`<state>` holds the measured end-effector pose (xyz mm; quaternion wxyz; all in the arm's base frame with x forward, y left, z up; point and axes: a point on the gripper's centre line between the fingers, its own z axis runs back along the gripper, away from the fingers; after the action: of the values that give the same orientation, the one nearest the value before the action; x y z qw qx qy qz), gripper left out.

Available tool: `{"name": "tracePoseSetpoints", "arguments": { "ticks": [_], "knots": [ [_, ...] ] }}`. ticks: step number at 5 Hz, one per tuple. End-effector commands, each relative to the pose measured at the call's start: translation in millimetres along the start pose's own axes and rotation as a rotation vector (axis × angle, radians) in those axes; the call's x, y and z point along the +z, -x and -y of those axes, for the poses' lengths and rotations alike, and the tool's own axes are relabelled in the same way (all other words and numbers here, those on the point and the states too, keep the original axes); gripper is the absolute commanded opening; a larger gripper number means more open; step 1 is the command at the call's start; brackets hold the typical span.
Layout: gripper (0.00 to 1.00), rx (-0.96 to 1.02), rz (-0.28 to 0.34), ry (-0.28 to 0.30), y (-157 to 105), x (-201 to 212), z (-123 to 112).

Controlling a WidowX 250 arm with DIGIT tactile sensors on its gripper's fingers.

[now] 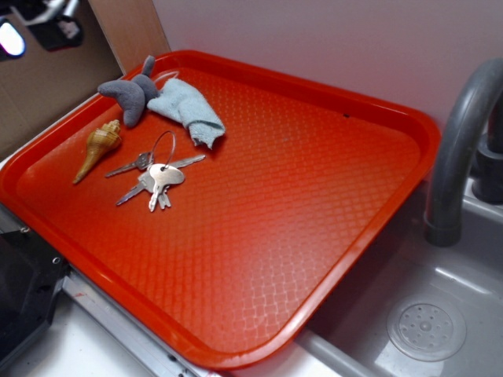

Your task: Grab the gray animal.

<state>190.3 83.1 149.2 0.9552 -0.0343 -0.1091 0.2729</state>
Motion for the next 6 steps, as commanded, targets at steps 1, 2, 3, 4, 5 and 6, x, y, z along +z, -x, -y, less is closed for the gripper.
{"name": "tracePoseSetpoints", "arguments": {
  "ticks": [1,2,3,4,5,6],
  "knots": [
    [1.00,0.078,0.113,0.009,-33.4,-41.9,-15.2],
    [1.00,0.085,0.147,-0.011,-45.9,-53.5,-17.6],
    [1.00,0.114,0.129,-0.063,-62.6,-73.2,-20.0],
    [1.00,0.141,0.113,-0.097,-74.9,-88.3,-24.6],
    [1.00,0.100,0.052,-0.102,-93.3,-118.5,-22.8],
    [1.00,0.069,0.006,-0.114,-95.6,-137.2,-16.4]
  ]
}}
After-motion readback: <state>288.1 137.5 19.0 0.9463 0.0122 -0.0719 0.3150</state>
